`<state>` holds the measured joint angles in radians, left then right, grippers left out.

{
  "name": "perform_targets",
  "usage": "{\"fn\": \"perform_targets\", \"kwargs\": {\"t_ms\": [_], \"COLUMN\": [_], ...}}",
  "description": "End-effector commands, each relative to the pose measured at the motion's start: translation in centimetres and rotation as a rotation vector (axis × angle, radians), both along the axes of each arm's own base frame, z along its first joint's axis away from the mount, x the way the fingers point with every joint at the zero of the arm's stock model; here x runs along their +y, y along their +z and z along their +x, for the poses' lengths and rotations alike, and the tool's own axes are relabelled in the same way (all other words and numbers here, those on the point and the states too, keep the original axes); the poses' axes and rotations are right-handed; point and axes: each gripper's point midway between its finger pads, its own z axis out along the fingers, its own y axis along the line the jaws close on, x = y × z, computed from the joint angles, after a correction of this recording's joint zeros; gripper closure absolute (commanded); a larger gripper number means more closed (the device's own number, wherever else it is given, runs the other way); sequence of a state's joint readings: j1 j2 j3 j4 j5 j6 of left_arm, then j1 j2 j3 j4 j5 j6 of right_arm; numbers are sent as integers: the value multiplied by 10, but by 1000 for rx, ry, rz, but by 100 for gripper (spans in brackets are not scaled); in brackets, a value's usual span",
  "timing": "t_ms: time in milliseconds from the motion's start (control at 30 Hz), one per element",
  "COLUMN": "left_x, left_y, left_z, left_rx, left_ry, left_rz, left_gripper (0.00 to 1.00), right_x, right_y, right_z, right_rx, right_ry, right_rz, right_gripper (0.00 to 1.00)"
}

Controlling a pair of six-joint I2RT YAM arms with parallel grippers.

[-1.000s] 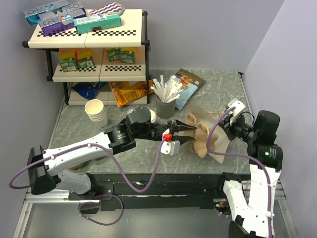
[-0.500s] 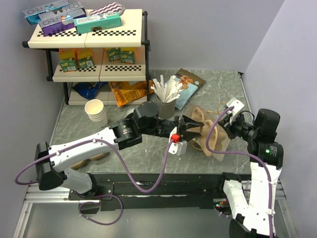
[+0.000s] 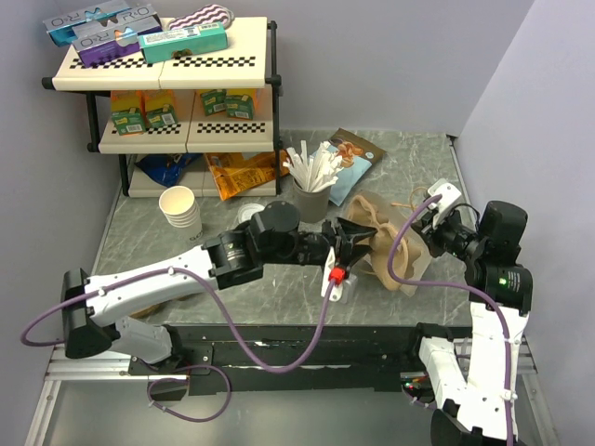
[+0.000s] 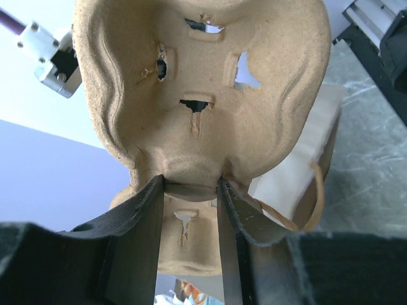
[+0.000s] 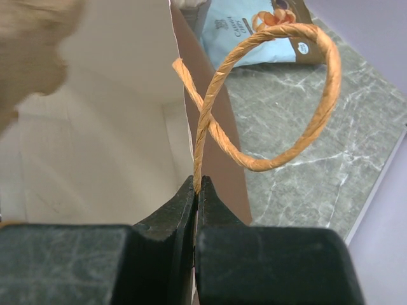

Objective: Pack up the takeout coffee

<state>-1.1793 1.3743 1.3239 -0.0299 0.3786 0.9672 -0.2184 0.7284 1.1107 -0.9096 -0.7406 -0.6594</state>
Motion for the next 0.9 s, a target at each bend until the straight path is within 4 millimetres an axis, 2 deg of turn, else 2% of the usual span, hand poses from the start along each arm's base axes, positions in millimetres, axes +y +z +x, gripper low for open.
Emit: {"fn": "perform_targets", "kwargs": {"t_ms": [0,200,333,367,467,533,633,767,800,867], "left_x": [21,44,45,43,34,34,38,35,30,26], "left_y": [42,24,28,41,51,72,81,71,59,59], "left_z": [-1,2,1,2,8,16,23,21,20,20], "left_rx": [-98,-92,-29,-45,-75,-89,-104,-143,-143,-156], "left_ry": [75,132,139,139,155,198,239,198,185,177], "left_rz": [-108,-43,-82,-135,-184,-242,-257,-251,-238,-256], "left_gripper": [99,99,99,99,99,99,99,99,99,99], "right_x": [-6,-8,-5,-3,-3,-7,-7,-2,-1,1], "right_y": [8,4,1,-1,-1,-2,-2,3,4,4], "right_z": [13,19,18,18,19,21,21,20,20,19], "right_rx": [-39,-68,-48,-43,-41,-32,-34,-60,-60,-50], "right_ry": [-37,-53,-32,-24,-24,-42,-28,-4,-1,6], "right_rz": [-2,4,13,19,21,9,-5,9,15,30], "right_gripper": [100,100,100,100,100,100,100,100,100,100]}}
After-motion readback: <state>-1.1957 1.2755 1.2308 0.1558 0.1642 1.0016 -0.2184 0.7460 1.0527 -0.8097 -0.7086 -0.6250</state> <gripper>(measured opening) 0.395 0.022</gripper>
